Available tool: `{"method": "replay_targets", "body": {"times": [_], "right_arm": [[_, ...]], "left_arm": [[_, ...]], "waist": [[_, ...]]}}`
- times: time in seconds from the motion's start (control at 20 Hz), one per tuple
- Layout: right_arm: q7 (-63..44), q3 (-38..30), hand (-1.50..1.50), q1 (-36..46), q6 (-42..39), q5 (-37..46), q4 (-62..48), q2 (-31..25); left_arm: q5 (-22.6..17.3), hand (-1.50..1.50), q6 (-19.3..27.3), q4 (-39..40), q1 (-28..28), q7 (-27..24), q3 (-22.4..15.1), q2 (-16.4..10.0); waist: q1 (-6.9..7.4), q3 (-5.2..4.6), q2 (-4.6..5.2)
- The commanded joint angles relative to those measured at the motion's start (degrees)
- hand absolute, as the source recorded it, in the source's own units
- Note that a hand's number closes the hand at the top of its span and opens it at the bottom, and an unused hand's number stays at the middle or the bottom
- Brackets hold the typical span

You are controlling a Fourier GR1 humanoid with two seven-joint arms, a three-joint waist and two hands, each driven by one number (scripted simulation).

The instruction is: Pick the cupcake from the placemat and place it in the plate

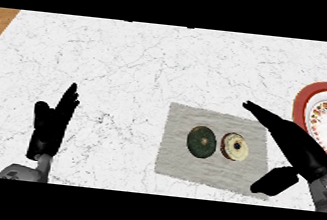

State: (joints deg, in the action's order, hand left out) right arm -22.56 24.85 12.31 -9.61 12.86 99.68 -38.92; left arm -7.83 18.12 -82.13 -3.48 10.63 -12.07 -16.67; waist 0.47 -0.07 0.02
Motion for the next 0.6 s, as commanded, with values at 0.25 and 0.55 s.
{"method": "replay_targets", "body": {"times": [0.25,0.55], "right_arm": [[-0.36,-0.39,-1.5,-1.42,-5.42,8.02,-5.68,7.34],[-0.88,-6.25,-1.5,2.97,-14.31,8.92,-7.16,11.85]], "left_arm": [[1.95,0.0,-1.96,-4.35,1.07,5.02,2.33,0.41],[4.94,0.0,-3.22,-5.08,3.87,2.13,3.3,2.87]], "waist": [[-0.33,0.08,-0.04],[-0.26,0.07,-0.05]]}}
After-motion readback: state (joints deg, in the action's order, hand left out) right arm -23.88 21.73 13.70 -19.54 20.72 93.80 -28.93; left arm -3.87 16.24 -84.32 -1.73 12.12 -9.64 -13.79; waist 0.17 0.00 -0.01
